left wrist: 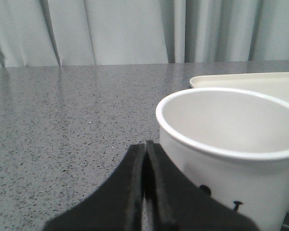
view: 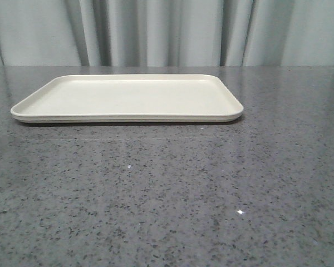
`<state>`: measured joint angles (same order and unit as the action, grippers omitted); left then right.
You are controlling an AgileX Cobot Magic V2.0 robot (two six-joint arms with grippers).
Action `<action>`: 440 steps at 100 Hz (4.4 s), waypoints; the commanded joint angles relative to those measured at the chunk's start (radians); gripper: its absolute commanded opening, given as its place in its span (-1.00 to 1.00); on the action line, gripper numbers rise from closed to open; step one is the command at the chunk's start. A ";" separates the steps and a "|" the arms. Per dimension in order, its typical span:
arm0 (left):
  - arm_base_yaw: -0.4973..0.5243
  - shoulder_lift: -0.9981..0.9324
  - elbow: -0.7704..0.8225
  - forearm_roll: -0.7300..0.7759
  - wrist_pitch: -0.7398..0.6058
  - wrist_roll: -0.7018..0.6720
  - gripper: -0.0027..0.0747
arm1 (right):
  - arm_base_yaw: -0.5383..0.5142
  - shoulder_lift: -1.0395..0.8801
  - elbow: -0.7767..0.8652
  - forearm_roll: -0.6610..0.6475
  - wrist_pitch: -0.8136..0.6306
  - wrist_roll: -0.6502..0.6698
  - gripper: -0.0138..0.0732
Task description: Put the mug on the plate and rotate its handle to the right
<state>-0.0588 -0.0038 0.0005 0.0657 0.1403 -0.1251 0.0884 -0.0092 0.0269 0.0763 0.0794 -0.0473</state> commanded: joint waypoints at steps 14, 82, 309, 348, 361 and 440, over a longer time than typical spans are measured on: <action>0.003 -0.030 0.009 -0.002 -0.088 -0.002 -0.98 | -0.007 -0.022 0.001 -0.011 -0.079 0.002 -0.83; 0.003 -0.030 0.009 -0.002 -0.088 -0.002 -0.98 | -0.007 -0.022 0.000 -0.012 -0.117 0.002 -0.83; 0.003 0.684 -1.050 -0.348 0.960 0.084 0.72 | -0.007 0.557 -0.936 0.055 0.669 -0.017 0.81; 0.003 0.846 -1.050 -0.158 1.026 0.039 0.72 | -0.007 0.557 -0.936 0.055 0.670 -0.017 0.81; 0.003 0.925 -1.050 -0.154 1.026 0.041 0.72 | -0.007 0.557 -0.936 0.055 0.670 -0.017 0.81; 0.003 1.164 -1.050 -0.152 1.005 0.083 -0.26 | -0.007 0.557 -0.936 0.055 0.669 -0.017 0.81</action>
<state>-0.0588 1.1703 -1.0201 -0.0813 1.1856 -0.0439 0.0884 0.5359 -0.8778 0.1279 0.8269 -0.0561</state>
